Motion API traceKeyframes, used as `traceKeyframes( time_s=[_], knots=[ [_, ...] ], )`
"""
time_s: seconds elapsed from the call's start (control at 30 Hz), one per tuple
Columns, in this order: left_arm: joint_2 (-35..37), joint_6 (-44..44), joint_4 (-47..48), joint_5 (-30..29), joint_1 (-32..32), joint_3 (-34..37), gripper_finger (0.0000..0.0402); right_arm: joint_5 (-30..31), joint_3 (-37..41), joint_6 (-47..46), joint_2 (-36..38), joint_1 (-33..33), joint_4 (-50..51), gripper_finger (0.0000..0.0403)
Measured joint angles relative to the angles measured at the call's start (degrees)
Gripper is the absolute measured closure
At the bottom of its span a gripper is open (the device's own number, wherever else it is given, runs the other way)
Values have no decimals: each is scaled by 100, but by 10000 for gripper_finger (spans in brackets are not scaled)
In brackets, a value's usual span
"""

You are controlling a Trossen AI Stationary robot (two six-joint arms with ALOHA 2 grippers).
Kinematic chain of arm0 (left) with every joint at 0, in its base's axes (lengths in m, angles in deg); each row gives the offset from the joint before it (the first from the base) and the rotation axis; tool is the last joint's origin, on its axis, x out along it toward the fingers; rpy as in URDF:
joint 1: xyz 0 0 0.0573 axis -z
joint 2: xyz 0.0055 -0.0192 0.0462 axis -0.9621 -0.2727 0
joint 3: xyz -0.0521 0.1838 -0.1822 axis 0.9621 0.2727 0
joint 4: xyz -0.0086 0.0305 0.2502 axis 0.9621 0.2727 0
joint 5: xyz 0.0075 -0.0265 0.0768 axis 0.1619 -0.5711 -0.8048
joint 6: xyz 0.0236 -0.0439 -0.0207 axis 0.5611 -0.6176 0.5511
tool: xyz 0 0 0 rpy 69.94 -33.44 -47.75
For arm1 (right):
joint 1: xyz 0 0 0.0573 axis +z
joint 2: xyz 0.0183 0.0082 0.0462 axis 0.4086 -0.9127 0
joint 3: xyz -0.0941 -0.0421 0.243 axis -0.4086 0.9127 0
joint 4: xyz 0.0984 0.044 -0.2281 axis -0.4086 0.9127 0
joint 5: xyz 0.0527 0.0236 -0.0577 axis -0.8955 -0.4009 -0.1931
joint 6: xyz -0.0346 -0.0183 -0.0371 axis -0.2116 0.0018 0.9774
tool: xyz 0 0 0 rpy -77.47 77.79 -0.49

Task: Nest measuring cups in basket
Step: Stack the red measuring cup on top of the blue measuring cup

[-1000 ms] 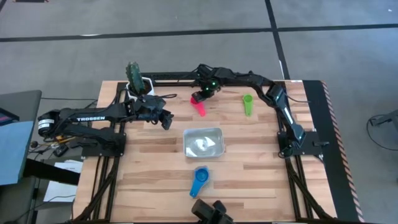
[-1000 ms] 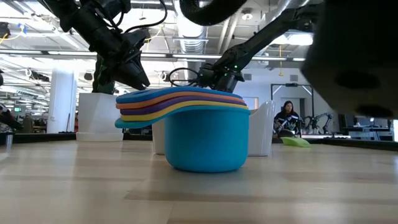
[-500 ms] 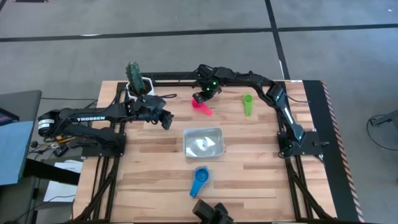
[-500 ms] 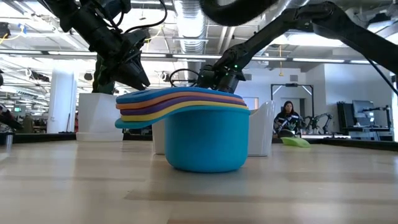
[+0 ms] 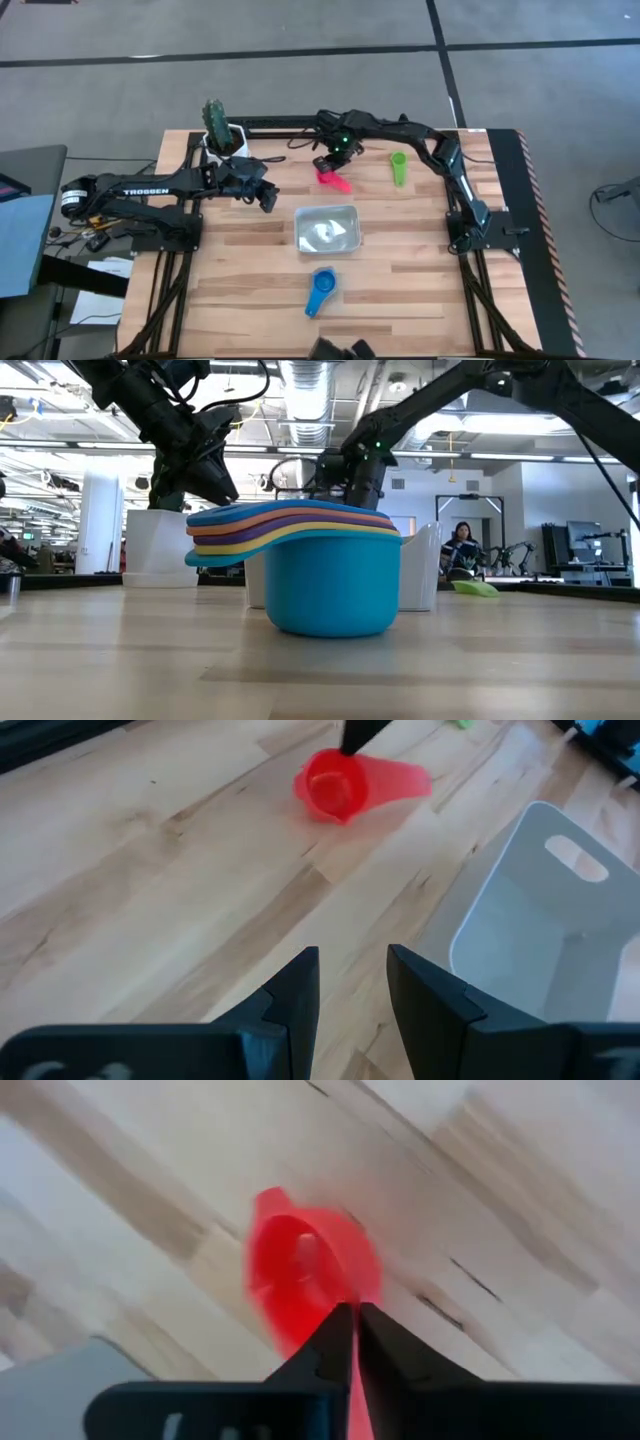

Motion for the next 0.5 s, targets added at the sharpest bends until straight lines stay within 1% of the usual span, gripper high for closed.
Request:
traceKeyframes(
  time_s=[0.27,0.5],
  knots=[
    [-1,-3,30,-86,14,0,295,87,-2,535,118,21,-39,322],
    [-2,-203,33,-60,31,0,295,336,0,661,56,21,-298,265]
  ],
)
